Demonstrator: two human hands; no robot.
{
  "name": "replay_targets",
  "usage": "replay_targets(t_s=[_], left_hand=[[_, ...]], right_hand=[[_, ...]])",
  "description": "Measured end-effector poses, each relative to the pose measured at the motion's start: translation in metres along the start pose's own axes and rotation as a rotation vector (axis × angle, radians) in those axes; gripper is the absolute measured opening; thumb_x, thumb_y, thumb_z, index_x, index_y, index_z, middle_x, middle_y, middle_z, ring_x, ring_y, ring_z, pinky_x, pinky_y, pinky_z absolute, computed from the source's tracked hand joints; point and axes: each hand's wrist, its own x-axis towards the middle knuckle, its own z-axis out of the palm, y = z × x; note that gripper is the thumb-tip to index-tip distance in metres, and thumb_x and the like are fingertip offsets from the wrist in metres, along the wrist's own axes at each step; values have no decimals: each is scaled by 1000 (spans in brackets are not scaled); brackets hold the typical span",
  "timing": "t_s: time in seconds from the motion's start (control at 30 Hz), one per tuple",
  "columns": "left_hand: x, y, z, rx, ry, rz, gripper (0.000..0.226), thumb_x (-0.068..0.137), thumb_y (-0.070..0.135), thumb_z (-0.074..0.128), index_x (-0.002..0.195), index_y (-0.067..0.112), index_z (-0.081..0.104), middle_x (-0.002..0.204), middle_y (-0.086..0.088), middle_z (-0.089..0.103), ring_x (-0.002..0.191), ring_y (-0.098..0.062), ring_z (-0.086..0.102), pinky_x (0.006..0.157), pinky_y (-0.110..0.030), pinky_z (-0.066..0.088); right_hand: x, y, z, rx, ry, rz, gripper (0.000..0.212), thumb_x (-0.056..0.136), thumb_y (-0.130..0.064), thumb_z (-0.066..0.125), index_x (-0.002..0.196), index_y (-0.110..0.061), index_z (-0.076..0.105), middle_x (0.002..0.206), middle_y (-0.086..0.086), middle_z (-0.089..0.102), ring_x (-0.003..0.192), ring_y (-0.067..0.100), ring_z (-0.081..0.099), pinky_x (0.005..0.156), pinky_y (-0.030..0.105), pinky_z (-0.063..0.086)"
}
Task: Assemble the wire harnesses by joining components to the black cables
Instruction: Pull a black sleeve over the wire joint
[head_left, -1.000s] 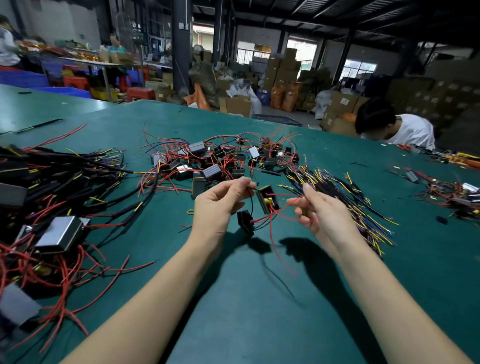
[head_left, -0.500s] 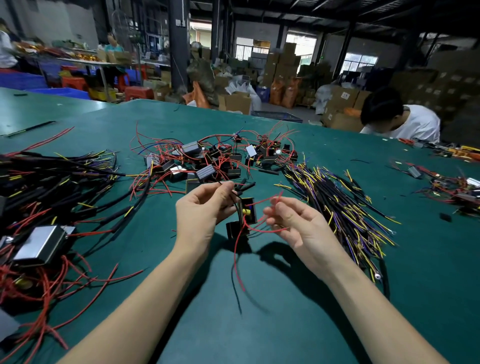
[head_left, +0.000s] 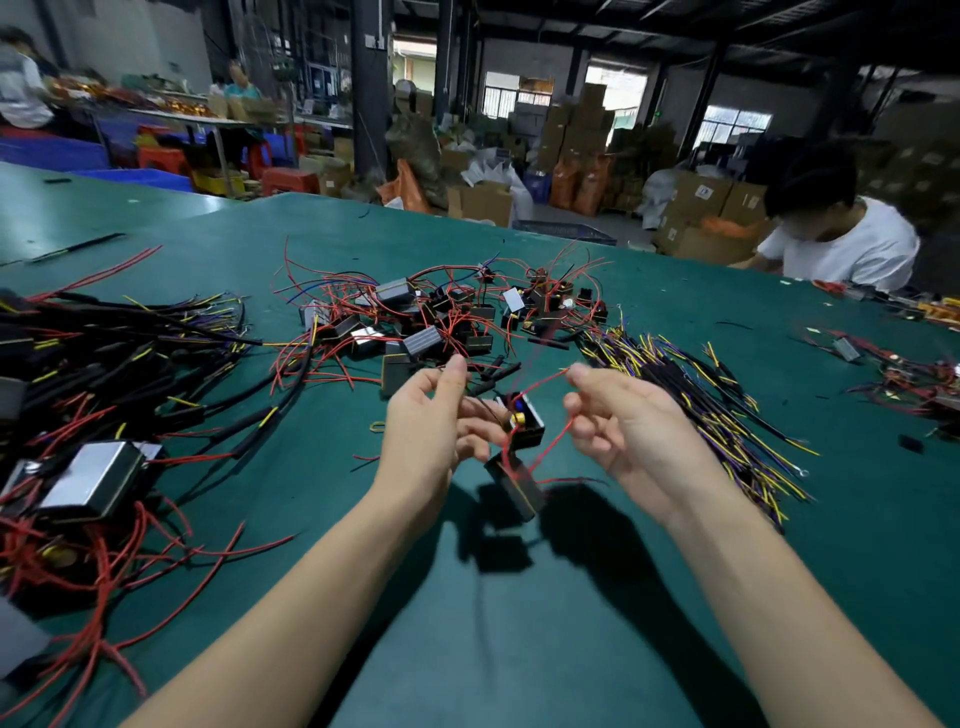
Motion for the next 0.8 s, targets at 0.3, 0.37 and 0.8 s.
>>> replay_targets(t_s=[0.3, 0.37, 0.8], left_hand=[[-2, -15, -6, 154, -26, -5, 20, 100, 27, 46, 92, 9, 45, 43, -2, 53, 25, -7, 32, 30, -10, 21], [-3, -15, -6, 138, -44, 15, 18, 100, 25, 44, 90, 9, 47, 43, -2, 52, 25, -7, 30, 30, -10, 20], [5, 8, -14, -60, -242, -172, 20, 102, 28, 37, 93, 13, 49, 40, 6, 38, 26, 0, 21, 30, -9, 17]], right_hand=[[-2, 32, -6, -55, -125, 195, 23, 92, 4, 49, 112, -1, 59, 73, 6, 64, 45, 7, 50, 39, 13, 33], [-3, 39, -3, -212, -170, 173, 22, 90, -4, 58, 112, 2, 58, 75, 6, 60, 42, 7, 46, 38, 14, 31], [11, 24, 13, -381, -49, -32, 27, 84, -3, 66, 90, -17, 43, 76, 8, 65, 45, 12, 51, 41, 18, 33]])
